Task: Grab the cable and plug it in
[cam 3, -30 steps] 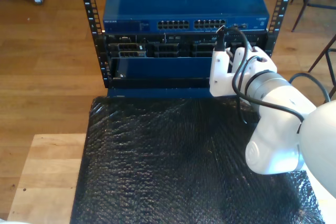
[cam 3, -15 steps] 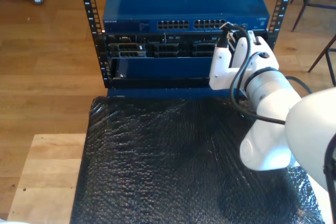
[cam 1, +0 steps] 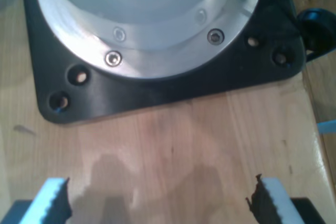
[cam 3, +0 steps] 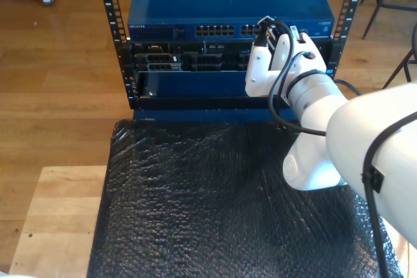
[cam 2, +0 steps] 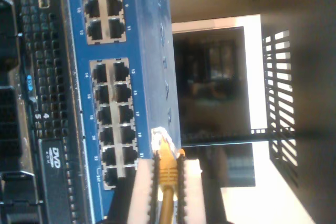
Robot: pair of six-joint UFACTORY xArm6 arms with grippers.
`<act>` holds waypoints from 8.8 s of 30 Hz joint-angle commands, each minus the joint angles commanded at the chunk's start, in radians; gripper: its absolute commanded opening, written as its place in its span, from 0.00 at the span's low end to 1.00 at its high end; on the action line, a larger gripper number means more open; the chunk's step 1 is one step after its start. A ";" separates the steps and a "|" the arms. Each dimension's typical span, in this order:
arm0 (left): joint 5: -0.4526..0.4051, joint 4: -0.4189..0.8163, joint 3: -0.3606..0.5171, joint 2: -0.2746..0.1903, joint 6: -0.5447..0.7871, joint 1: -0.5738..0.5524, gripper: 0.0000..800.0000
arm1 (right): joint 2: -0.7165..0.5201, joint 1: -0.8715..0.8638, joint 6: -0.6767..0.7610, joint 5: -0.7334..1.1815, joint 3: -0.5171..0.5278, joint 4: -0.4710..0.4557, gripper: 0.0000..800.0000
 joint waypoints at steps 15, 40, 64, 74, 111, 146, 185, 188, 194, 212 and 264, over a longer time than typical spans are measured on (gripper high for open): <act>0.000 0.002 0.000 0.002 -0.002 0.000 1.00 | 0.087 0.015 -0.014 -0.195 -0.009 0.107 0.00; 0.000 0.002 0.000 0.002 0.000 0.000 1.00 | 0.232 0.104 -0.133 -0.279 -0.196 0.350 0.00; 0.000 0.002 0.000 0.002 0.000 0.000 1.00 | 0.244 0.149 -0.198 -0.298 -0.204 0.496 0.00; 0.000 0.002 0.000 0.000 -0.002 0.000 1.00 | 0.247 0.150 -0.193 -0.295 -0.207 0.496 0.00; 0.000 0.002 0.000 0.000 0.000 0.000 1.00 | 0.298 0.147 -0.195 -0.229 -0.281 0.485 0.00; 0.000 0.002 0.000 0.000 0.000 0.000 1.00 | 0.321 0.132 -0.195 -0.233 -0.305 0.468 0.00; 0.000 0.002 0.000 0.000 0.000 0.000 1.00 | 0.344 0.126 -0.196 -0.235 -0.334 0.445 0.00; 0.000 0.000 0.000 0.002 0.000 0.000 1.00 | 0.344 0.126 -0.196 -0.236 -0.334 0.445 0.00; 0.000 0.002 0.000 0.002 0.000 0.000 1.00 | 0.351 0.124 -0.196 -0.235 -0.338 0.443 0.00; 0.000 0.002 0.000 0.000 0.000 0.000 1.00 | 0.364 0.117 -0.193 -0.233 -0.356 0.427 0.00; 0.000 0.002 0.000 0.000 0.000 0.000 1.00 | 0.293 0.115 -0.192 -0.215 -0.265 0.397 0.34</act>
